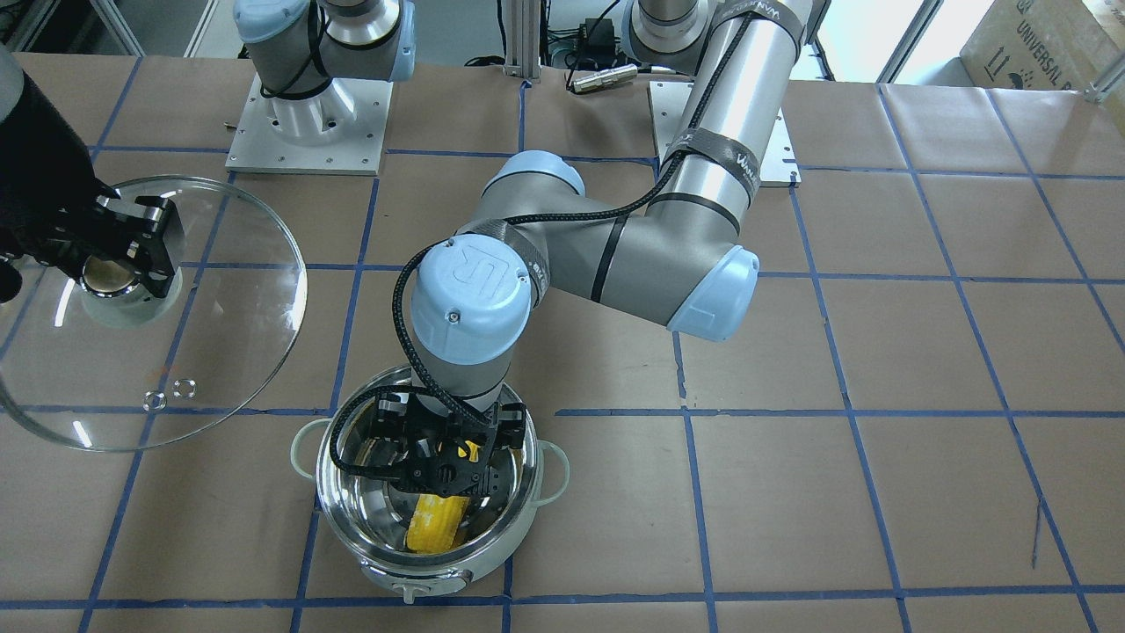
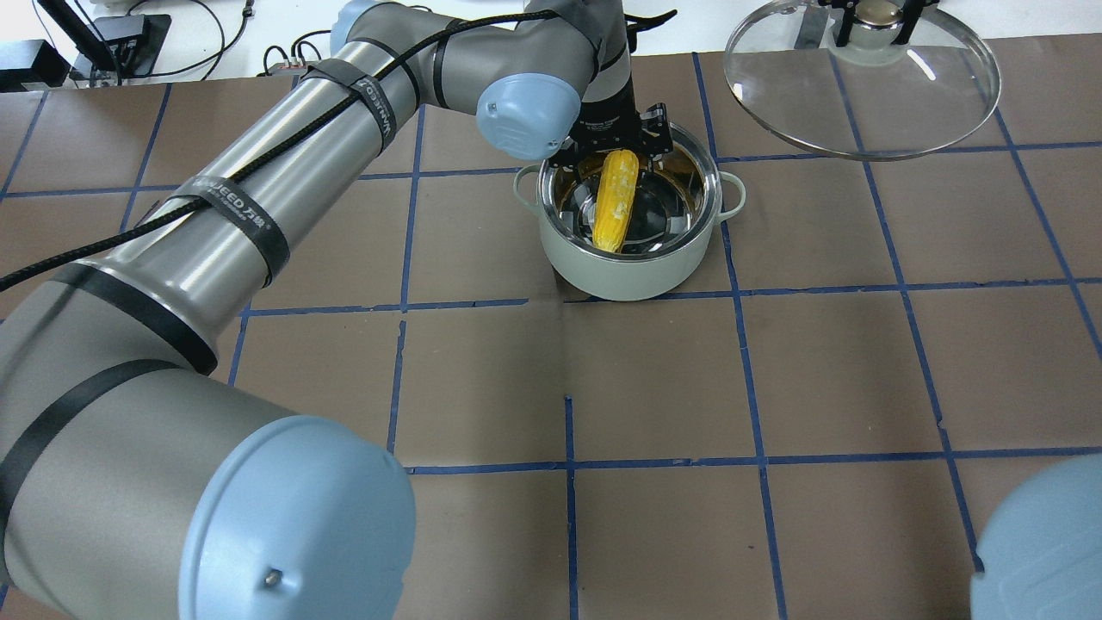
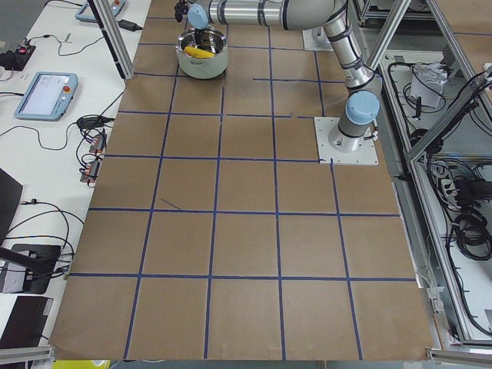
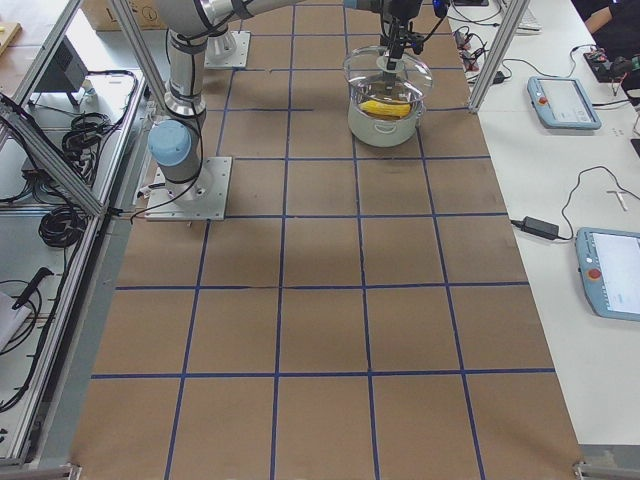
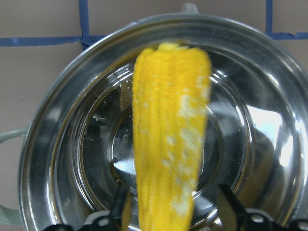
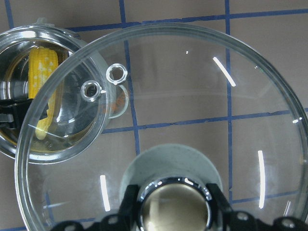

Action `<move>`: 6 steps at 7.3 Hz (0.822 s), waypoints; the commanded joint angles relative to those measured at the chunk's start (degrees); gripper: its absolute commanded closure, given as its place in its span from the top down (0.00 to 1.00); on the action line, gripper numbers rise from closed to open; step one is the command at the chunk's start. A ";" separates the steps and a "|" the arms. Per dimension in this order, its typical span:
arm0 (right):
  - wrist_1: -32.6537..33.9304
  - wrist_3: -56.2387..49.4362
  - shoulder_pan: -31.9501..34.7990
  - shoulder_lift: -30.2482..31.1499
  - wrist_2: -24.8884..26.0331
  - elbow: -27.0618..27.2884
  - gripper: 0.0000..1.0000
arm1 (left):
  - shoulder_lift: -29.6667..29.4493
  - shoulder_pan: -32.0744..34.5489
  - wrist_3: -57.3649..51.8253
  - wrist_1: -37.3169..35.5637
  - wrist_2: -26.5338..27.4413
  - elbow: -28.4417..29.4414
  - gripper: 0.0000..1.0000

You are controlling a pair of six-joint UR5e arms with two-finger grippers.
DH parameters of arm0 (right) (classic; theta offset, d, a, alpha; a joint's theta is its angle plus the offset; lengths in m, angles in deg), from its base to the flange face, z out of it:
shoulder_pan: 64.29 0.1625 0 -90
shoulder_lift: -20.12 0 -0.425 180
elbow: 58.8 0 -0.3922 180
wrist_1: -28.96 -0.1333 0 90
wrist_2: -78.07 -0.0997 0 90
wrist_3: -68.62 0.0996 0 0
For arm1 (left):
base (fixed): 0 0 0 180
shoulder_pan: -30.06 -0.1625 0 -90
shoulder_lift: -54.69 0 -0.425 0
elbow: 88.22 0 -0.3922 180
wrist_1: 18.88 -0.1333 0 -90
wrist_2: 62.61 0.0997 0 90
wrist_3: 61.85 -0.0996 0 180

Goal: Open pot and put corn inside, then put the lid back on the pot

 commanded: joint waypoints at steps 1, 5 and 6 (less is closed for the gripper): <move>0.01 -0.04 -0.13 0.09 -0.04 -0.01 0.20 | 4.50 -5.30 -4.61 4.06 -0.17 -4.28 1.00; 3.41 1.97 4.50 -0.52 -0.04 -0.62 0.21 | 26.46 -18.85 -15.01 11.85 2.44 -22.40 1.00; 5.52 3.64 7.57 -2.00 -0.04 -0.62 0.21 | 29.20 -19.40 -15.80 17.29 7.33 -21.28 1.00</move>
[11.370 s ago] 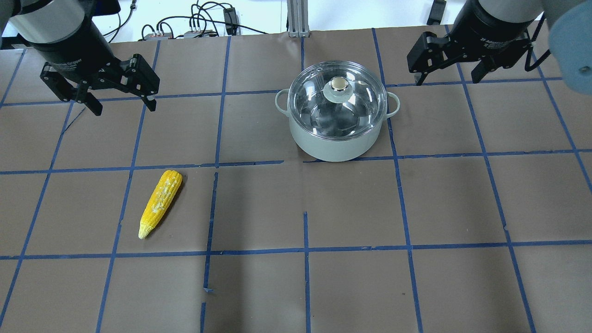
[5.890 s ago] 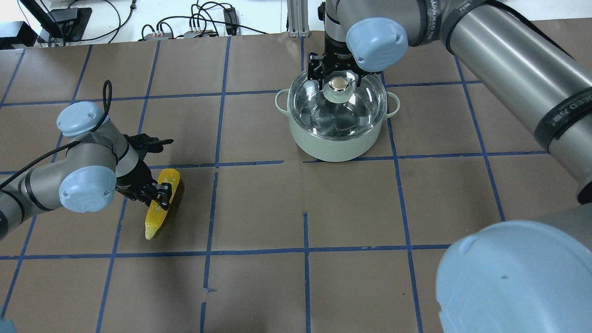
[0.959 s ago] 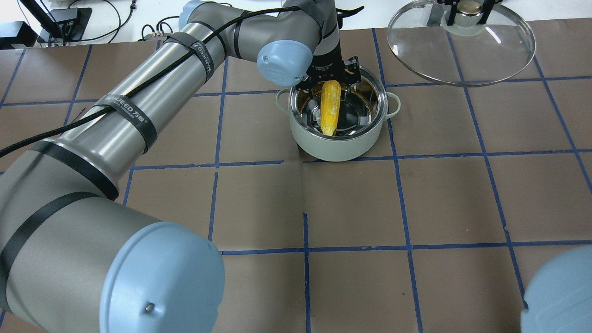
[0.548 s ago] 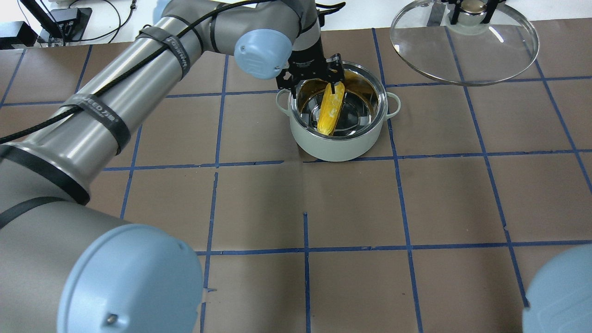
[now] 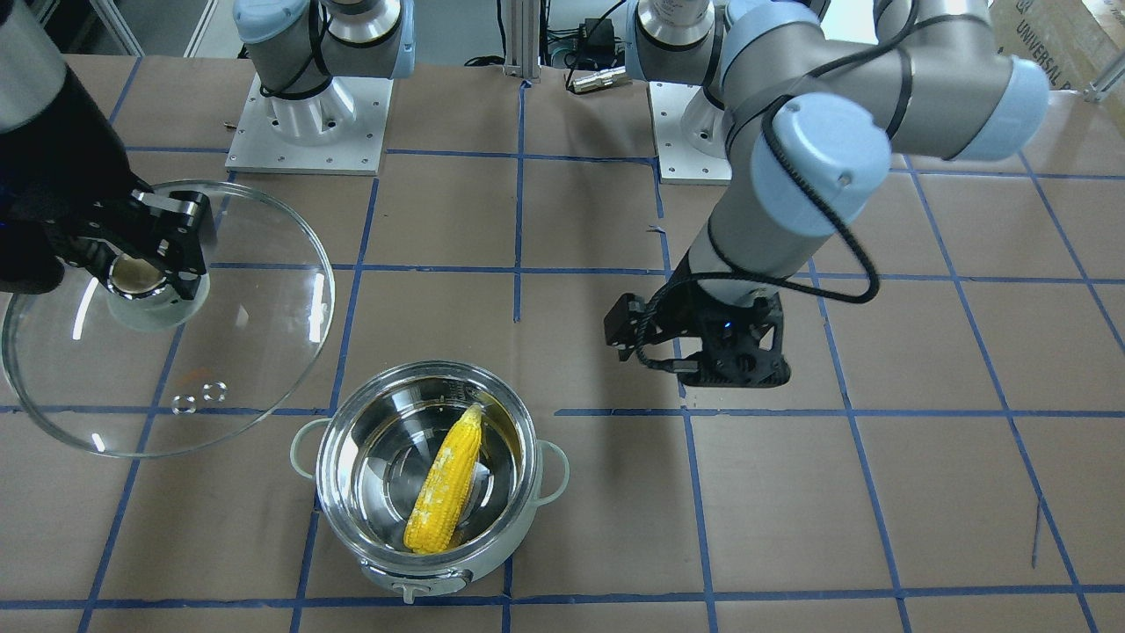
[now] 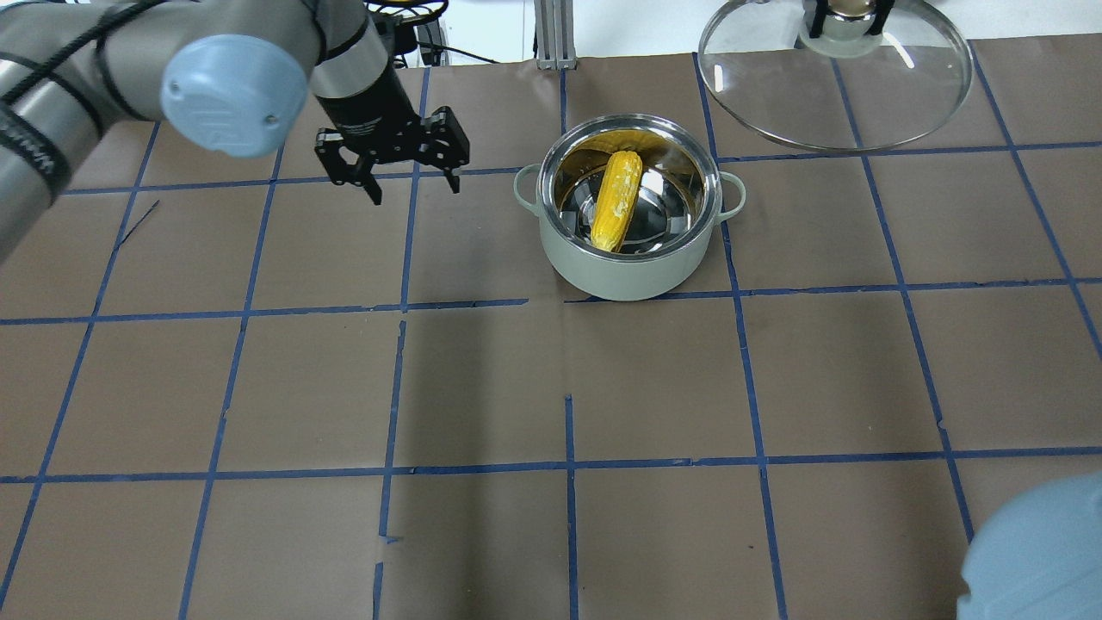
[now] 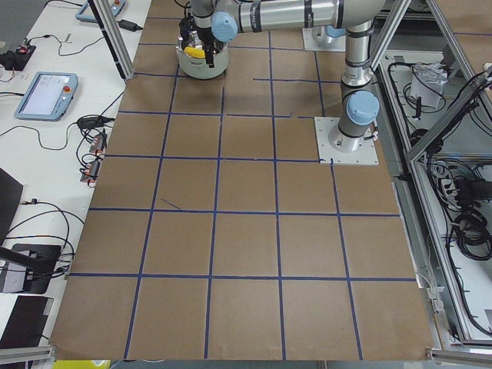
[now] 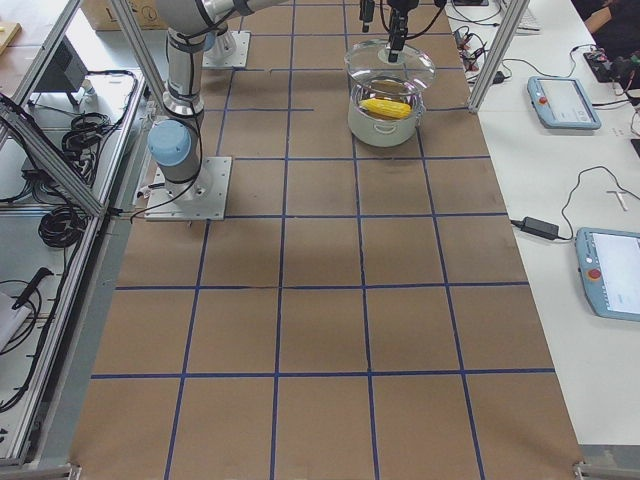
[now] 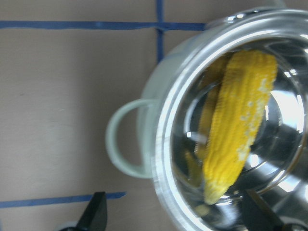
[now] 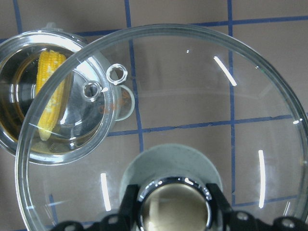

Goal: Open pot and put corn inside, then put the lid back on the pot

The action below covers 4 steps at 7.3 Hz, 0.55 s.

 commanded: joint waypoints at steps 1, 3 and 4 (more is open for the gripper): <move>3.77 1.93 5.33 -2.34 0.00 0.06 0.21 | 6.89 -1.94 -1.54 9.19 5.19 1.67 1.00; 3.86 1.93 6.57 -5.14 -3.05 -0.03 0.21 | 11.28 -2.20 -1.97 10.44 5.19 2.32 1.00; 5.52 1.93 7.80 -6.90 -3.34 -0.11 0.20 | 11.48 -3.42 -5.72 10.27 4.67 1.70 1.00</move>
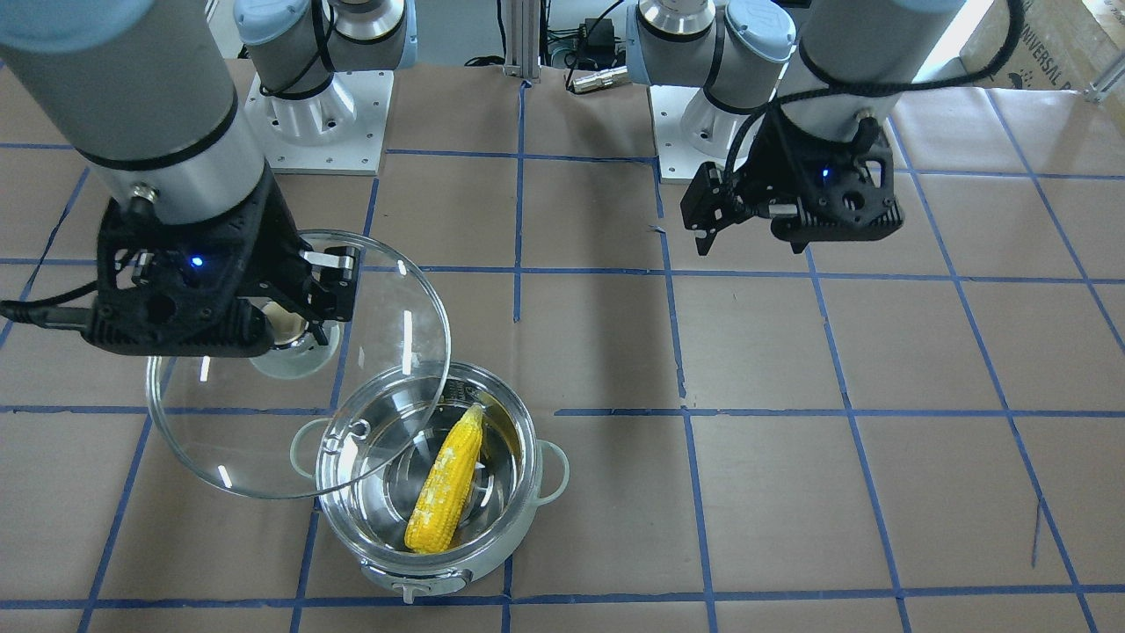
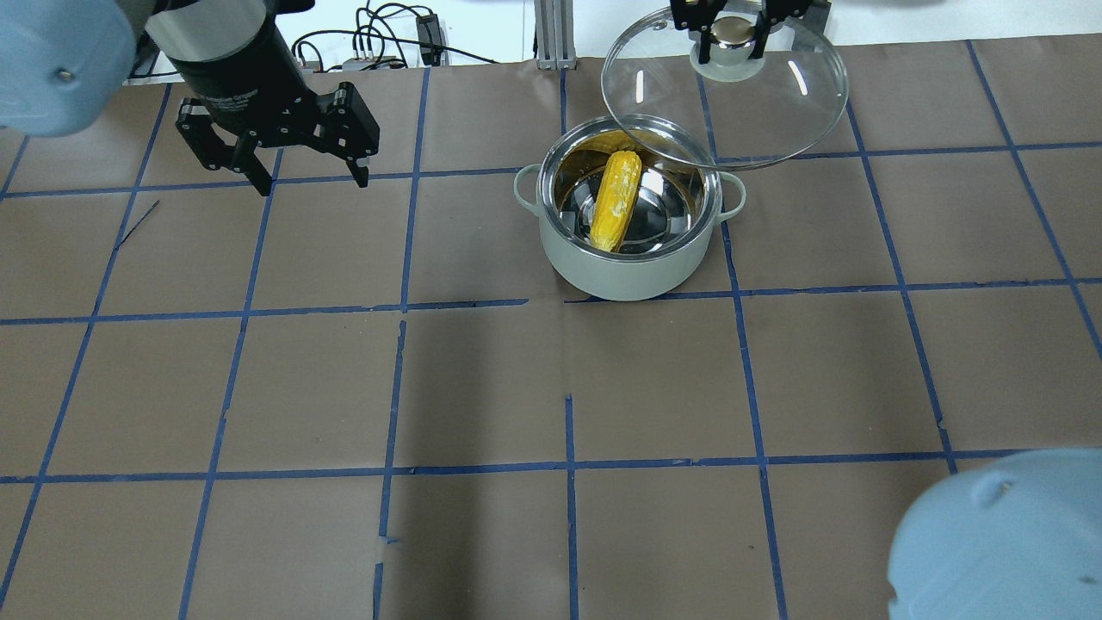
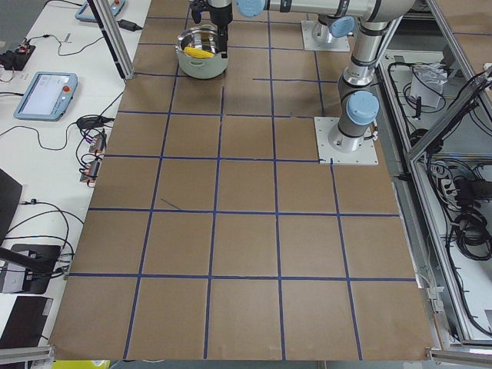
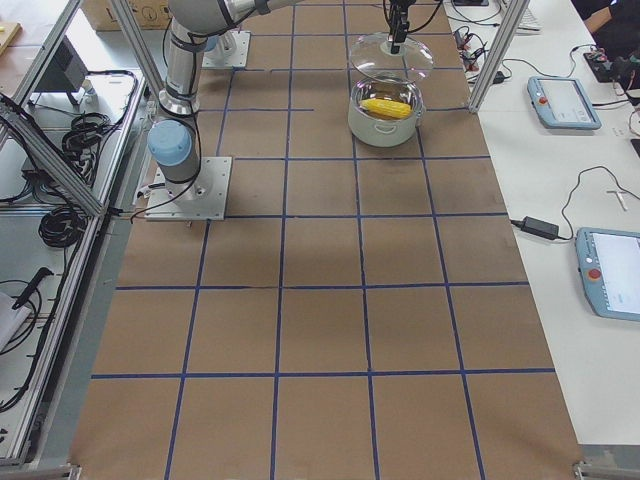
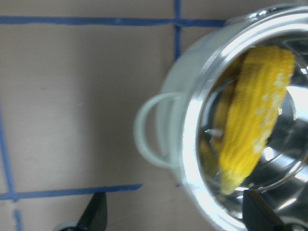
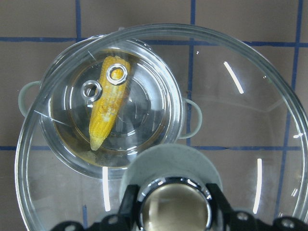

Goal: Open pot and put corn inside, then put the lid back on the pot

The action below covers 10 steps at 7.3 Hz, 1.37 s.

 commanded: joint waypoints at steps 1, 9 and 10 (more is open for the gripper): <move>3.57 0.06 2.79 -3.62 -1.14 -0.09 0.20 | 1.77 -2.99 -4.00 0.16 -1.58 -0.25 1.00; 15.90 0.85 5.00 -13.39 0.00 0.26 0.20 | 2.22 -3.98 -3.57 -0.20 -0.10 -0.77 1.00; 15.46 0.41 5.00 -13.48 -0.17 0.43 0.20 | 2.39 -3.98 -3.92 -0.02 -0.10 -0.77 1.00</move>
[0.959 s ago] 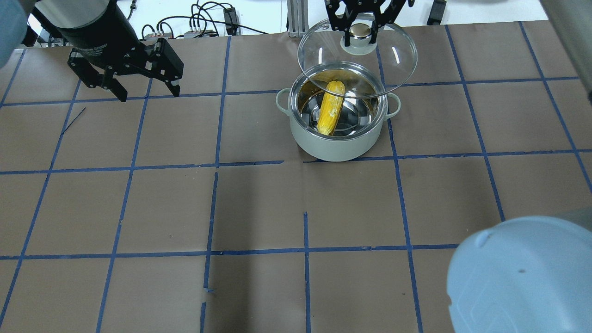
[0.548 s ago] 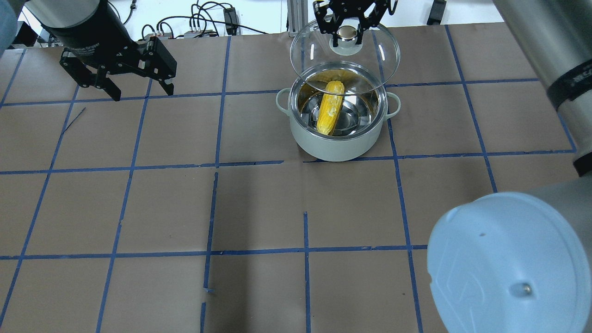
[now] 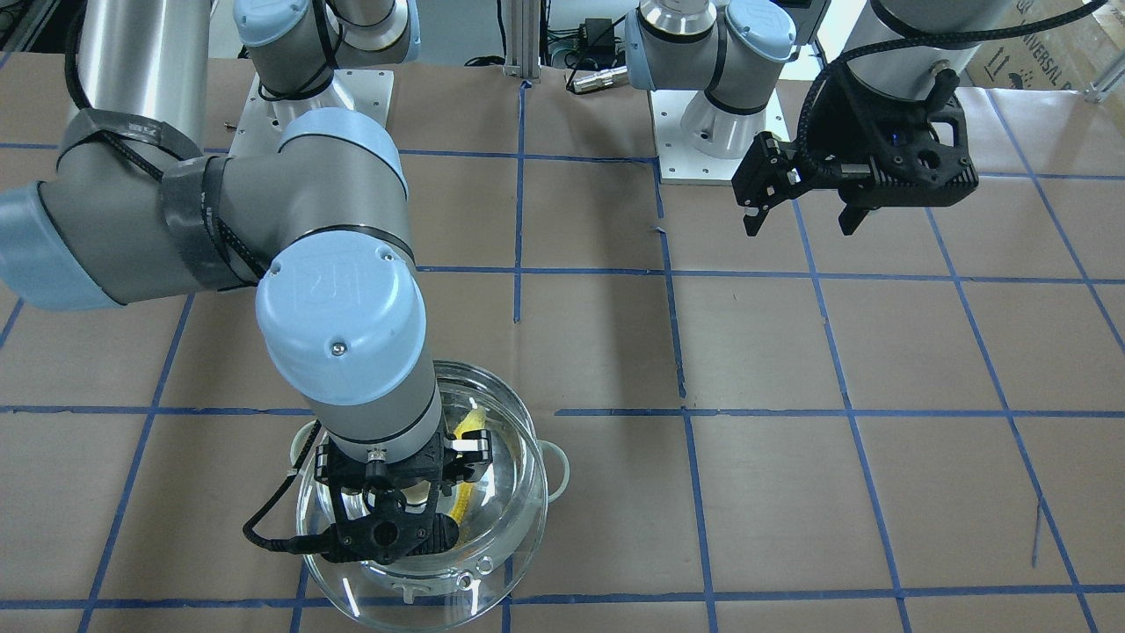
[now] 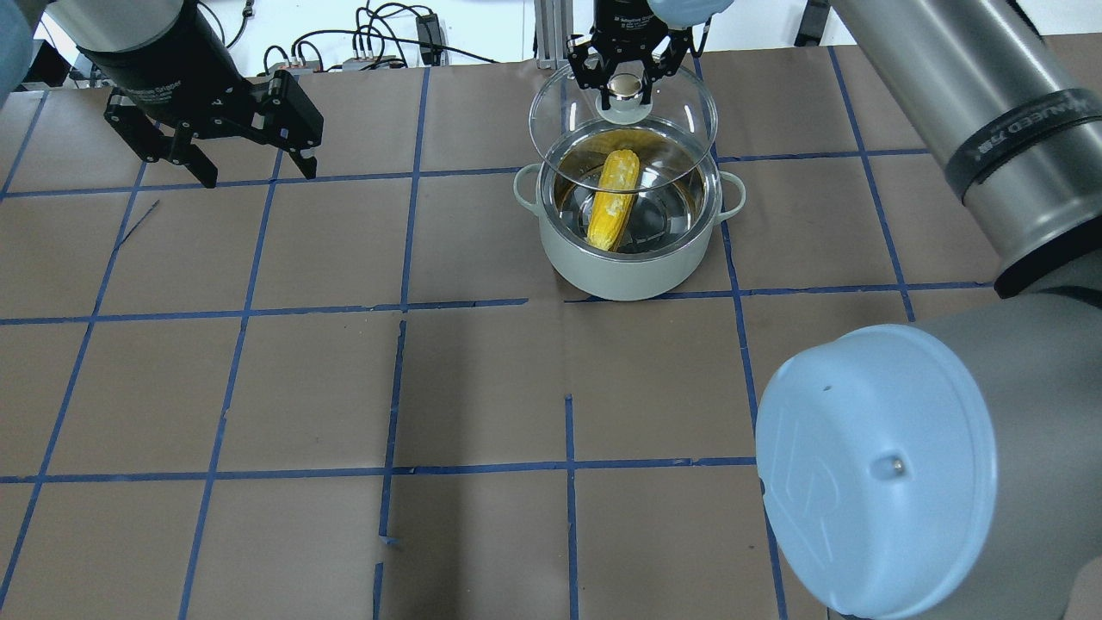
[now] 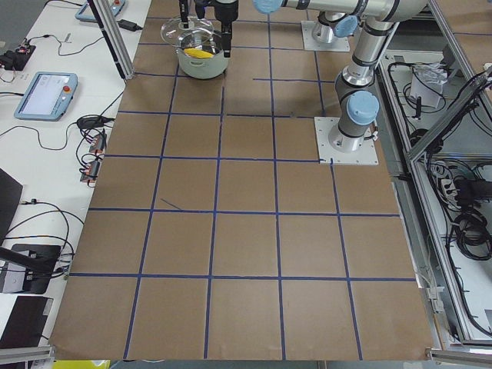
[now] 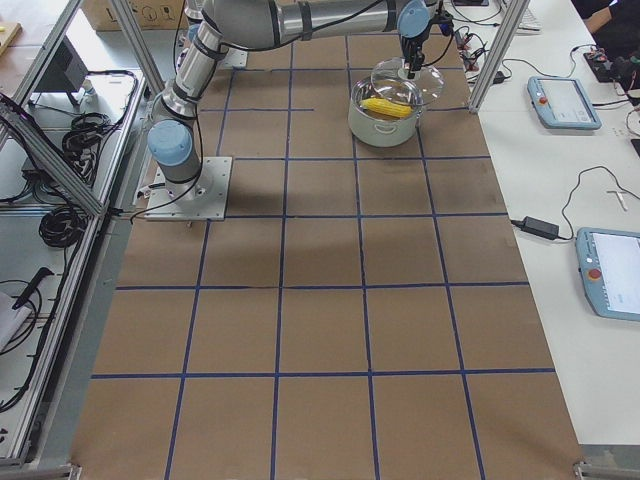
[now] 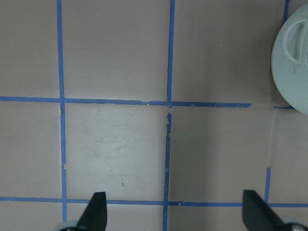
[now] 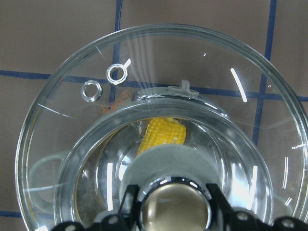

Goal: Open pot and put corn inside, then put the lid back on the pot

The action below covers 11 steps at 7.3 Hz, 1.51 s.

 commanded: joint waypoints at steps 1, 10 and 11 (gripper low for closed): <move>-0.82 -0.64 0.15 -0.34 -0.01 0.45 0.20 | 0.04 0.00 -0.62 0.31 -0.10 -0.13 1.00; -0.65 -2.23 -0.20 2.47 -0.01 4.06 0.20 | 0.74 -0.26 -0.62 0.57 -0.19 -1.18 1.00; -0.74 -2.23 0.06 3.25 -0.01 4.23 0.21 | 0.74 -0.26 -0.62 0.48 -0.11 -1.18 1.00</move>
